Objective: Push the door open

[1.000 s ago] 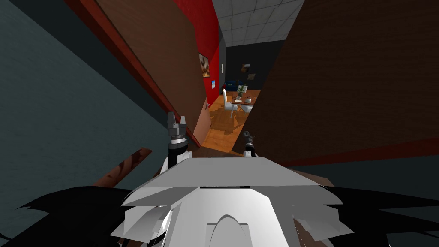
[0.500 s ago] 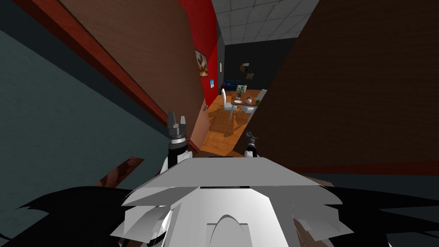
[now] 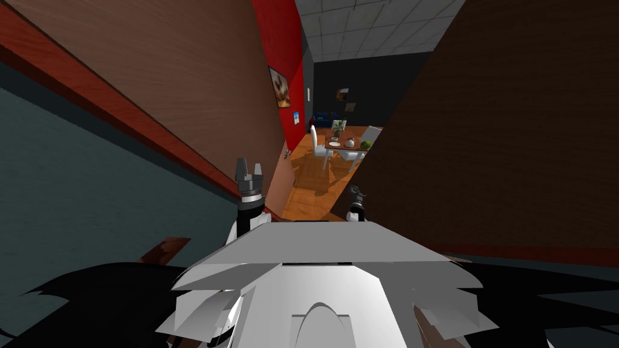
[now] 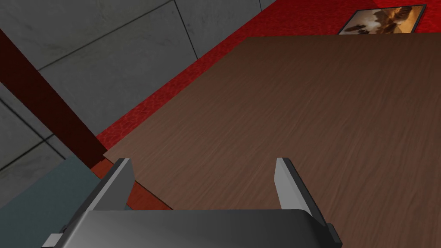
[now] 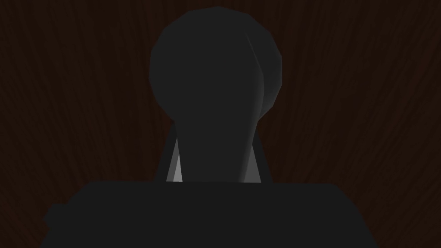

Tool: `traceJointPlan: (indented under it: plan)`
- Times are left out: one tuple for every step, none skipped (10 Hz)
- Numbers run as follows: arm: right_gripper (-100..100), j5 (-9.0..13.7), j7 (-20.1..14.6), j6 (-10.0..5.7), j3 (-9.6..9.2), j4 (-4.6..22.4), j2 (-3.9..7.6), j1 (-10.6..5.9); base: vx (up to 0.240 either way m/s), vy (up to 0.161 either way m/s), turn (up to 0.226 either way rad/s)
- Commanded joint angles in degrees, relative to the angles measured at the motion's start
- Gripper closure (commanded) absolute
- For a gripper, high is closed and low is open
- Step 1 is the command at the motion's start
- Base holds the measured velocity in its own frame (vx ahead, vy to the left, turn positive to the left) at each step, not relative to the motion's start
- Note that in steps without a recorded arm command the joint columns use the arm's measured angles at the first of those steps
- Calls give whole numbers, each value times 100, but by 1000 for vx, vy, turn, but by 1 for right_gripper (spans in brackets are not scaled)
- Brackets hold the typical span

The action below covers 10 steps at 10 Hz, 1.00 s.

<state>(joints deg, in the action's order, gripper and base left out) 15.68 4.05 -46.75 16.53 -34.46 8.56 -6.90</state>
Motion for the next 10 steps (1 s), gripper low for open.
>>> traceJointPlan:
  plan:
    - [100, 76, 27, 9, 141, -49, 75, 81, 160, 23, -64]
    - [100, 76, 27, 9, 141, -49, 75, 81, 131, 4, -17]
    - [100, 76, 27, 9, 141, -49, 75, 81, 49, -6, -13]
    - [100, 149, 67, 7, 266, -24, 100, 88, 139, 10, -82]
    - [100, 167, 77, 7, 297, -18, 106, 90, 185, 31, -65]
    - [100, 200, 95, 6, 354, -6, 118, 93, 188, 35, -42]
    - [100, 232, 113, 5, 409, 5, 129, 96, 197, 48, -72]
    - [100, 261, 129, 4, 458, 14, 139, 99, 192, 30, -72]
    - [100, 289, 144, 4, 506, 24, 149, 101, 184, 28, -59]
    - [100, 311, 157, 3, 545, 32, 157, 103, 192, 10, -41]
